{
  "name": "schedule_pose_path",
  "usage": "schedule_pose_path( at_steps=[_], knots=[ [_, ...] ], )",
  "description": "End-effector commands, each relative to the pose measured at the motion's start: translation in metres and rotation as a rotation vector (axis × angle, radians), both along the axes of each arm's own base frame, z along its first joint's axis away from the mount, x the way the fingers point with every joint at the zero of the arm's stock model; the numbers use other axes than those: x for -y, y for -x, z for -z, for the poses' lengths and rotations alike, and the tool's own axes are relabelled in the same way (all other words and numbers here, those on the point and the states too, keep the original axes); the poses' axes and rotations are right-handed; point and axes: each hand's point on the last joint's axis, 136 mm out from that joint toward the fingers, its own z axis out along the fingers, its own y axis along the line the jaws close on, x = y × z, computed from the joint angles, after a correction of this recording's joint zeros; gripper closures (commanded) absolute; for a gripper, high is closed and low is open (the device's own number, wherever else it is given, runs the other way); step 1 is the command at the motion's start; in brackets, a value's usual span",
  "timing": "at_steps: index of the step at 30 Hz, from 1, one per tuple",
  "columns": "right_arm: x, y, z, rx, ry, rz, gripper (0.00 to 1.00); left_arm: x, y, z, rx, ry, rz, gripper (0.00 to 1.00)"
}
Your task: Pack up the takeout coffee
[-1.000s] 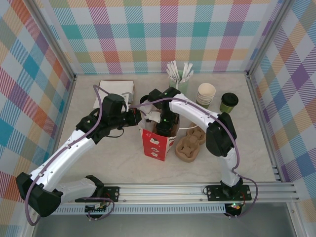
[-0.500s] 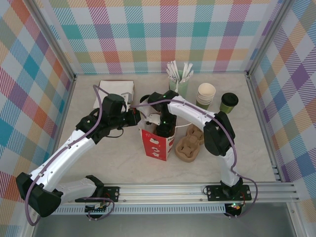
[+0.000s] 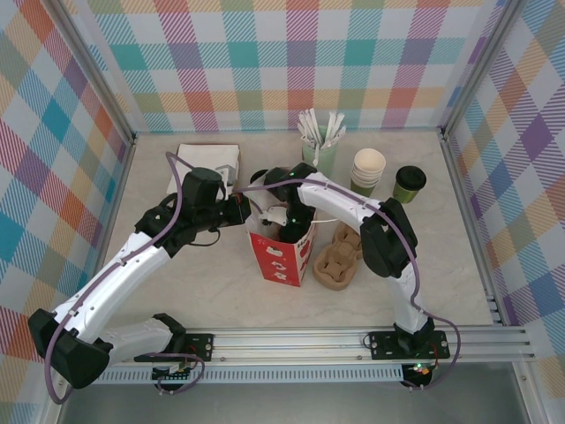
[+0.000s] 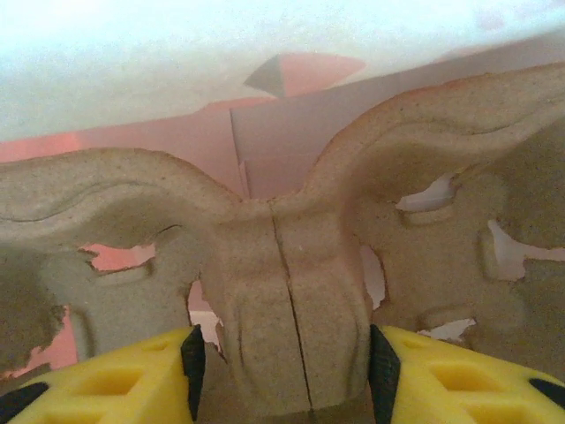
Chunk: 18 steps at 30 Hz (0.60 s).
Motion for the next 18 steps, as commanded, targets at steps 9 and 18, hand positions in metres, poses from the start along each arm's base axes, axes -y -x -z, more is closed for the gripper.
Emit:
schedule_pose_path(
  at_steps=[9, 18],
  knots=[
    [-0.021, -0.008, -0.068, 0.052, -0.174, 0.049, 0.26, 0.008, 0.006, -0.028, 0.058, 0.058, 0.064, 1.0],
    [-0.03, -0.02, -0.107, 0.086, -0.291, 0.114, 0.14, 0.009, 0.009, -0.025, 0.048, 0.053, 0.076, 1.0]
  ],
)
